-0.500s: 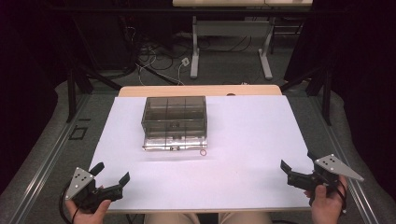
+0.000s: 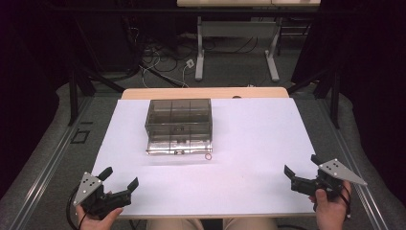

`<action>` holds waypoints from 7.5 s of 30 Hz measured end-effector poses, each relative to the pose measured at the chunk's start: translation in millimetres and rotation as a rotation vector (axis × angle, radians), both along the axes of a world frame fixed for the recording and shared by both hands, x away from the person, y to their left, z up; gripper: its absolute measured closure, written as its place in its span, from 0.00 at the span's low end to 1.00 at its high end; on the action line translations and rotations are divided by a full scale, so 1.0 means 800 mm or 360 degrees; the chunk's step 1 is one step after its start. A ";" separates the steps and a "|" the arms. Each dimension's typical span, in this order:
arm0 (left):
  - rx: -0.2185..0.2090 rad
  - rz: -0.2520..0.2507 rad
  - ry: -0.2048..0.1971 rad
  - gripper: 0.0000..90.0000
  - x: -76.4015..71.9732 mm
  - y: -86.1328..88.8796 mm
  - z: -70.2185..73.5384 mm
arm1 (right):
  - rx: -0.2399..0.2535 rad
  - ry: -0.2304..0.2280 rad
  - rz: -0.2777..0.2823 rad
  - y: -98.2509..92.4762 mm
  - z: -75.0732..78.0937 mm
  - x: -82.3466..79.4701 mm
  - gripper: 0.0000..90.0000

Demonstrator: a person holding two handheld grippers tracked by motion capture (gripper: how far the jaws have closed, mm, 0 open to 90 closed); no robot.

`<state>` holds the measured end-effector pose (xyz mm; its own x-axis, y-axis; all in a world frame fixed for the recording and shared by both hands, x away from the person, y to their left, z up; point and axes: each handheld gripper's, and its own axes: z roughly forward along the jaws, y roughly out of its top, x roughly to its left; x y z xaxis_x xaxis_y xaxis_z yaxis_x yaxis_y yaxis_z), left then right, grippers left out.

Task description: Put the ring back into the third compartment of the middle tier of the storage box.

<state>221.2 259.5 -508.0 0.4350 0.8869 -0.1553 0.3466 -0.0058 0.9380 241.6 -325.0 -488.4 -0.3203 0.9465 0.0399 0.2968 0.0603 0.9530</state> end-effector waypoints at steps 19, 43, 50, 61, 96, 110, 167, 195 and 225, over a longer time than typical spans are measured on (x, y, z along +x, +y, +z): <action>-0.0004 0.0008 -0.0007 0.05 -0.004 -0.003 -0.004 | -0.0037 0.0118 0.0084 0.033 -0.007 0.013 0.01; 0.0062 0.0016 0.0008 0.03 -0.007 -0.002 -0.006 | -0.0085 0.0168 0.0275 0.121 -0.001 0.042 0.33; 0.0056 0.0012 0.0005 0.03 -0.007 -0.001 -0.006 | -0.0156 0.0181 0.0371 0.139 -0.002 0.051 0.43; 0.0036 0.0033 -0.0011 0.03 -0.010 0.004 -0.004 | -0.0161 0.0224 0.0507 0.170 0.006 0.063 0.47; 0.0006 0.0012 -0.0013 0.03 -0.010 0.004 -0.015 | -0.0178 0.0268 0.0648 0.240 0.005 0.088 0.55; 0.0109 0.0019 0.0003 0.03 -0.010 -0.008 -0.019 | -0.0266 0.0315 0.0668 0.257 -0.006 0.101 0.59; 0.0025 0.0042 0.0030 0.04 -0.008 0.003 -0.020 | -0.0487 0.0711 0.0580 0.304 -0.074 0.161 0.86; 0.0023 0.0046 0.0032 0.04 -0.008 0.004 -0.021 | -0.0426 0.0761 0.0557 0.300 -0.083 0.170 0.90; 0.0013 0.0051 0.0042 0.04 -0.008 0.004 -0.021 | -0.0510 0.0697 0.0577 0.301 -0.083 0.164 0.97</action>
<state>214.9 262.5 -524.8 0.4023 0.9016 -0.1591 0.3711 -0.0017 0.9286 372.9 -84.3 -554.5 -0.6396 0.7682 -0.0272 0.5610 0.4908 0.6667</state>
